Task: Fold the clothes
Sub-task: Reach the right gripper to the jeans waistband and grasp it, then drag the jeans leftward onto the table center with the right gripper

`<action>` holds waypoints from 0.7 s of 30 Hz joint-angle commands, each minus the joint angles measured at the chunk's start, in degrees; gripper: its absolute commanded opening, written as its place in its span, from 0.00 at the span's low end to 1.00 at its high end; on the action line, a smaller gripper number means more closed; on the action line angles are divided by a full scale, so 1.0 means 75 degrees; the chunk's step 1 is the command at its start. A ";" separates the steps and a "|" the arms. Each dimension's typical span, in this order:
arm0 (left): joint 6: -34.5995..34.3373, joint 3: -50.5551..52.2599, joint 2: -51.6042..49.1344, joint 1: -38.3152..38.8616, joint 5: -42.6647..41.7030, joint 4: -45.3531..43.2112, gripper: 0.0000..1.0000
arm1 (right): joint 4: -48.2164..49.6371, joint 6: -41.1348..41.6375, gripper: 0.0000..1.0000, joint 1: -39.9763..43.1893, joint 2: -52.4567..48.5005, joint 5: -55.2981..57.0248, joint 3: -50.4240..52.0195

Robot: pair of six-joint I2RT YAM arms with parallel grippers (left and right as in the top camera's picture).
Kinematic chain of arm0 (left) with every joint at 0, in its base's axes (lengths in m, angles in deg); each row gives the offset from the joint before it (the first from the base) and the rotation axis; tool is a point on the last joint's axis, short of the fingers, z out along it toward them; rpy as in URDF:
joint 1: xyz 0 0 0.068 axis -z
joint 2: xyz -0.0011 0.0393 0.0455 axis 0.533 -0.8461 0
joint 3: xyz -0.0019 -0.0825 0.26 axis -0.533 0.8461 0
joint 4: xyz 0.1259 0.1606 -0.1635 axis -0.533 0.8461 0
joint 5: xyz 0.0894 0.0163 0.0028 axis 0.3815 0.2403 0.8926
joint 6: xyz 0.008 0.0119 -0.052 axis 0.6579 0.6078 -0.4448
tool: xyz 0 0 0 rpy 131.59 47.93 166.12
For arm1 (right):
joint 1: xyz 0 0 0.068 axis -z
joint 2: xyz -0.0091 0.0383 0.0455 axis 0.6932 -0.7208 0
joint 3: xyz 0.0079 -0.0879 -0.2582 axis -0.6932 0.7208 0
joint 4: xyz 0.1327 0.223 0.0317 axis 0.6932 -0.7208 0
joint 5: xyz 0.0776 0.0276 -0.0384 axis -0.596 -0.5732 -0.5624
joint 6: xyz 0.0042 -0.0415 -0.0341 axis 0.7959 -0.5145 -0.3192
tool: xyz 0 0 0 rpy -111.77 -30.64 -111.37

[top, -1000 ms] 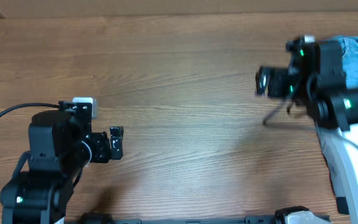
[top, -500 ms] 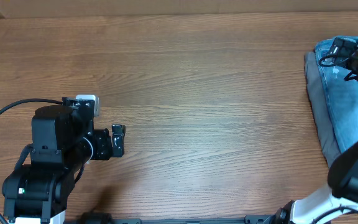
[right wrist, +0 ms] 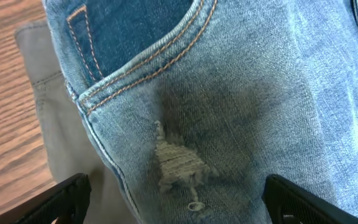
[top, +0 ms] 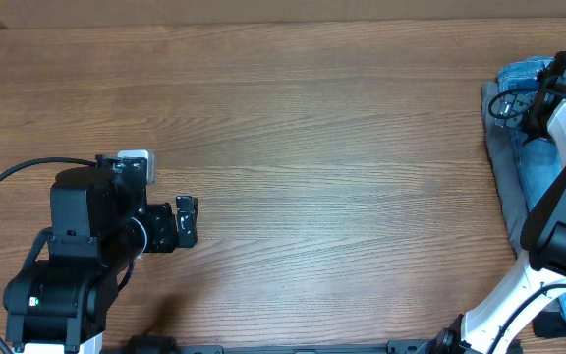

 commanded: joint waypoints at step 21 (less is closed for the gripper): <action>-0.0163 -0.0175 0.0003 0.0015 -0.0146 0.0000 1.00 | -0.0708 0.0073 0.21 -0.0597 0.0941 -0.1568 -0.1390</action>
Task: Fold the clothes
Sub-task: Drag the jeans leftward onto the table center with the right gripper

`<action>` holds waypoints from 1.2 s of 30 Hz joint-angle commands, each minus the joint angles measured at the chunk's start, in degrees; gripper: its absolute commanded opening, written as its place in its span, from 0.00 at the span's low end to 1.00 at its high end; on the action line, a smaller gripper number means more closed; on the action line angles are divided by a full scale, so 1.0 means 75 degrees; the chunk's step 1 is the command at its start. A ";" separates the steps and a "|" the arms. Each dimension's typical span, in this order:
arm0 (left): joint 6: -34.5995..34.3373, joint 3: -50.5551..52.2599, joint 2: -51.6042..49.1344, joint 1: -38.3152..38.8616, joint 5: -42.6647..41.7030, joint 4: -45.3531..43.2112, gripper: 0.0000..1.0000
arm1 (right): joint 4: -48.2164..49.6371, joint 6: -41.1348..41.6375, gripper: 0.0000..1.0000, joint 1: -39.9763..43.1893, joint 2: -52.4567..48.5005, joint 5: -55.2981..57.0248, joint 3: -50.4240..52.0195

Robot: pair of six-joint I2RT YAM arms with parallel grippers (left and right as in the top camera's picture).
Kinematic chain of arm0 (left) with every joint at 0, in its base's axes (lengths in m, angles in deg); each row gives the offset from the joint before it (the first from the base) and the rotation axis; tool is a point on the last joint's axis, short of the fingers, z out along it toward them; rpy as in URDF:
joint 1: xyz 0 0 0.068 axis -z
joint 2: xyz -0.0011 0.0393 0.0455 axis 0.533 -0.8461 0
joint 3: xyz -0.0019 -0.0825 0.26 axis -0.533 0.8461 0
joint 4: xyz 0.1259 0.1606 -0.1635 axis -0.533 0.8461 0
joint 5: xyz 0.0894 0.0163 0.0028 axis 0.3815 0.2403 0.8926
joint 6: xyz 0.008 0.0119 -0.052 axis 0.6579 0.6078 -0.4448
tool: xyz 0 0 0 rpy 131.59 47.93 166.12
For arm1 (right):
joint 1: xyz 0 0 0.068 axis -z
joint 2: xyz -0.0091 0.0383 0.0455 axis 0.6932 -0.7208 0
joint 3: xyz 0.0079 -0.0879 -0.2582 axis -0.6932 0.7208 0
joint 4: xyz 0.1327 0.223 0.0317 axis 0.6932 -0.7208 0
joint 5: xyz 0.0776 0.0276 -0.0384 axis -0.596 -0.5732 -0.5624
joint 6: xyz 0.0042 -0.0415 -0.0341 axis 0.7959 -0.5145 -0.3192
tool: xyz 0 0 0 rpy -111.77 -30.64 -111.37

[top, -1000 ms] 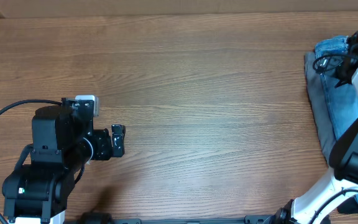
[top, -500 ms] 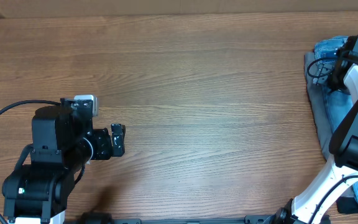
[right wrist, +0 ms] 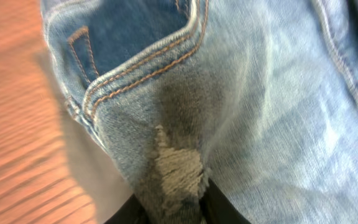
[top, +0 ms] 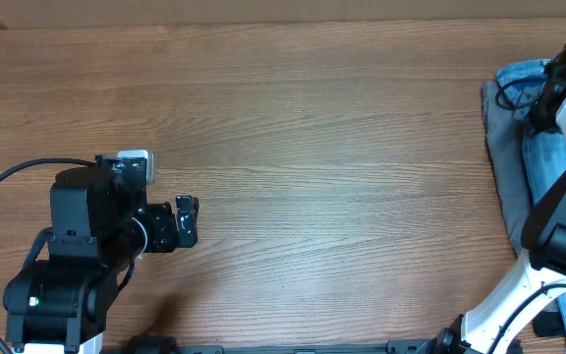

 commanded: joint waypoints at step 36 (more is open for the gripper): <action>-0.0079 -0.0175 0.0003 0.0015 -0.0262 -0.0012 1.00 | -0.1492 0.0527 0.74 -0.5662 -0.0615 -0.0752 -0.0408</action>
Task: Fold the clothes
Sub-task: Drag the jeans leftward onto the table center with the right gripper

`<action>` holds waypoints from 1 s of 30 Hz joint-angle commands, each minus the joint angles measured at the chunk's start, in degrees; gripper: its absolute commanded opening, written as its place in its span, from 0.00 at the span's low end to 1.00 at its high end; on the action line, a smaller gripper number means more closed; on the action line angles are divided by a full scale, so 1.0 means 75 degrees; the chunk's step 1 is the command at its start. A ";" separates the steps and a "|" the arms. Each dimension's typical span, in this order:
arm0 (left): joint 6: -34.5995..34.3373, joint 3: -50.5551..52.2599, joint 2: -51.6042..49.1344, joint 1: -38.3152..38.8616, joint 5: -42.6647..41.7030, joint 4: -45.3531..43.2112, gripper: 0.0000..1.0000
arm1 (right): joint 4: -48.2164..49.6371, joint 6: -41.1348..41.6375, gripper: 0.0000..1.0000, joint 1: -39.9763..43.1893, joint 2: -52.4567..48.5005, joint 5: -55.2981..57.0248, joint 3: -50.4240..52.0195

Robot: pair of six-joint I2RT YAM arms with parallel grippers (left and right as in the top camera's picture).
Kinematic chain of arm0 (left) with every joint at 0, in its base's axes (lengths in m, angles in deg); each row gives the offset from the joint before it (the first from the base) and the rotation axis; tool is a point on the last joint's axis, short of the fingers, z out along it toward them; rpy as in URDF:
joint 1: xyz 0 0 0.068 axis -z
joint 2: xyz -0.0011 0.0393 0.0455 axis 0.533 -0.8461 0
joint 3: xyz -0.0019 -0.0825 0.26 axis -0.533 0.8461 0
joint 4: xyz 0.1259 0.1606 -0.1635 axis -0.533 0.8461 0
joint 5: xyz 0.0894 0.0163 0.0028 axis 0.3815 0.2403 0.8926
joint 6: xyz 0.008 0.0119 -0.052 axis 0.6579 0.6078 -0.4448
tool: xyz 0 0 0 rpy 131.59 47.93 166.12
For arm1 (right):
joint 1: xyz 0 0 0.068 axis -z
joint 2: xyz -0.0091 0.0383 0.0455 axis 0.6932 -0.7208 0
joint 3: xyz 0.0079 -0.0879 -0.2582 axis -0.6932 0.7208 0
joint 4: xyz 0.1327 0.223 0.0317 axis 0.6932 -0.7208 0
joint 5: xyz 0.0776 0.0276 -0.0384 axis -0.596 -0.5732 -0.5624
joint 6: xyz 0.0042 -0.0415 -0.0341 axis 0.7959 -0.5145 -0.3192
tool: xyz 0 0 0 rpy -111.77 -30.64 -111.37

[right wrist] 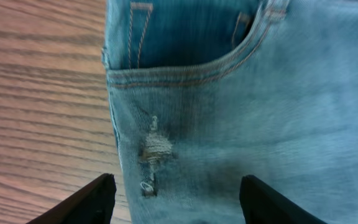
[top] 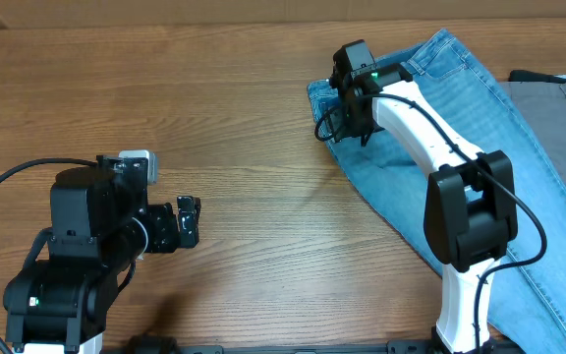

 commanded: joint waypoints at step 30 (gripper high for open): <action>-0.0079 -0.0175 0.0003 0.0015 -0.0111 -0.0460 1.00 | 0.0962 -0.0886 0.11 -0.3978 -0.0851 -0.2090 -0.0944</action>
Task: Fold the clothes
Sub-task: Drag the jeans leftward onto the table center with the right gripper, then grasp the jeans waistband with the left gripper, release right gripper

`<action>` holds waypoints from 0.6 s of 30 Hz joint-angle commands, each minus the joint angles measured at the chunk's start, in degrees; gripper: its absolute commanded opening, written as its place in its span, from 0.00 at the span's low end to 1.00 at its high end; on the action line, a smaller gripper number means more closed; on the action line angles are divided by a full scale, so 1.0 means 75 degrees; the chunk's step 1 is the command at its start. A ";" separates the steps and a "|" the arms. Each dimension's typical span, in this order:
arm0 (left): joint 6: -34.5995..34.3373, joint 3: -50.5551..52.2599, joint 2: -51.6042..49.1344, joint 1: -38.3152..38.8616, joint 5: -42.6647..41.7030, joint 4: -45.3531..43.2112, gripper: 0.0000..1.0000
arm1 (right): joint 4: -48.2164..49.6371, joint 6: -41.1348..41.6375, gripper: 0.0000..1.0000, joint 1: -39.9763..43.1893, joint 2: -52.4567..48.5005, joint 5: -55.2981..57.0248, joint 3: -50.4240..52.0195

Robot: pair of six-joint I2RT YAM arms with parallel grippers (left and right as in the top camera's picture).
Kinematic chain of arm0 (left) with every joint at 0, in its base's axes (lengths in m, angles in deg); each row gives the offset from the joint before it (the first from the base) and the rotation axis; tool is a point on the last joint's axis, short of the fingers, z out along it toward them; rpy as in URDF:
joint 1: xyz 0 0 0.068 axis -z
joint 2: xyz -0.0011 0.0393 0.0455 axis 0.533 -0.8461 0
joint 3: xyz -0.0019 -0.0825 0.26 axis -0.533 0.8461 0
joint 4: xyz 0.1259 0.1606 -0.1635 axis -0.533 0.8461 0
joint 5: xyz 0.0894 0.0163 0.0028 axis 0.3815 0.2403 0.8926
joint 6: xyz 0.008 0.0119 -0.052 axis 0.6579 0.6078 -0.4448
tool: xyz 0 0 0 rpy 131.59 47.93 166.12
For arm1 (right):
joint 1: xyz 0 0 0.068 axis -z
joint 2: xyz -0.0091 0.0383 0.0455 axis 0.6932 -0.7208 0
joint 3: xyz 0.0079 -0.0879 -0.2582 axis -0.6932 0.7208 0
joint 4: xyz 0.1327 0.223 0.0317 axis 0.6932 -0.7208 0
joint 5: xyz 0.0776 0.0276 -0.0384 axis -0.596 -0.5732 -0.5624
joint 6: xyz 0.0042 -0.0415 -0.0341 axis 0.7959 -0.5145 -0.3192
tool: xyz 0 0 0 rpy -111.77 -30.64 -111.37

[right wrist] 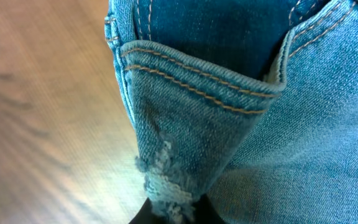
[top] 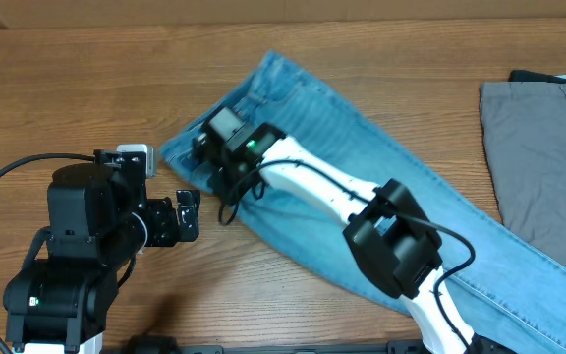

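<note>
A pair of light blue jeans (top: 381, 187) lies slantwise across the table, waist end at the upper left and legs running off to the lower right. My right gripper (top: 222, 179) is at the waist end, shut on a raised fold of denim. In the right wrist view the gripper (right wrist: 174, 213) pinches the fold at a frayed patch (right wrist: 163, 177), just below the pocket opening (right wrist: 210, 37). My left gripper (top: 188, 216) hangs open just left of the jeans' lower waist corner and holds nothing.
A grey garment (top: 543, 147) lies at the right edge of the table, with a dark item (top: 550, 76) at its top. Bare wood table (top: 86, 88) shows to the left and along the front. The left arm's base (top: 67, 246) fills the lower left.
My right gripper was open over the jeans' waist at the top middle. It is now shut on the frayed fold, and the waist end lies further left, near the left gripper.
First my right gripper stood open over the jeans on the pile at the far right, then shut on the frayed patch there. Then the jeans lay spread at the top middle with the gripper open. Now it grips them again at centre left. The left arm has stayed put.
</note>
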 commanded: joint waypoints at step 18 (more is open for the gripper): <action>-0.0020 -0.0175 -0.2302 0.0393 -0.1209 -0.1661 0.87 | -0.3322 0.2040 0.95 0.3582 0.5109 0.2500 -0.0280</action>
